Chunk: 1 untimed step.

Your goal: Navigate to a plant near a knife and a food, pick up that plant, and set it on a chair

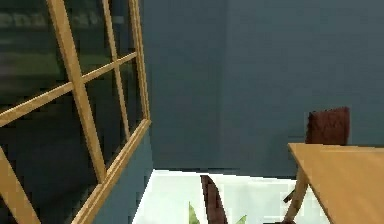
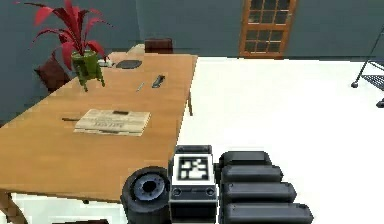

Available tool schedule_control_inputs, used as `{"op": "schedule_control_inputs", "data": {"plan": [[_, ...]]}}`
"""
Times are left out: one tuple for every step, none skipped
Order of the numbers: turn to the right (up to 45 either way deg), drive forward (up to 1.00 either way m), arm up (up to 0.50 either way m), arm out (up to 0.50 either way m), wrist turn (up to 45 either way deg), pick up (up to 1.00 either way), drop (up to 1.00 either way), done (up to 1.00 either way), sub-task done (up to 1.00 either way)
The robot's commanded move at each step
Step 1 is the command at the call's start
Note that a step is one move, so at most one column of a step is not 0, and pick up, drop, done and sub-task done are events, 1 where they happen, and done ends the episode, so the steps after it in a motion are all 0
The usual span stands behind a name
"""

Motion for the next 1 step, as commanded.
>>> {"op": "schedule_control_inputs", "data": {"plan": [[0.0,0.10,0.00,0.00,0.0,0.00,0.00,0.00,0.00]]}}
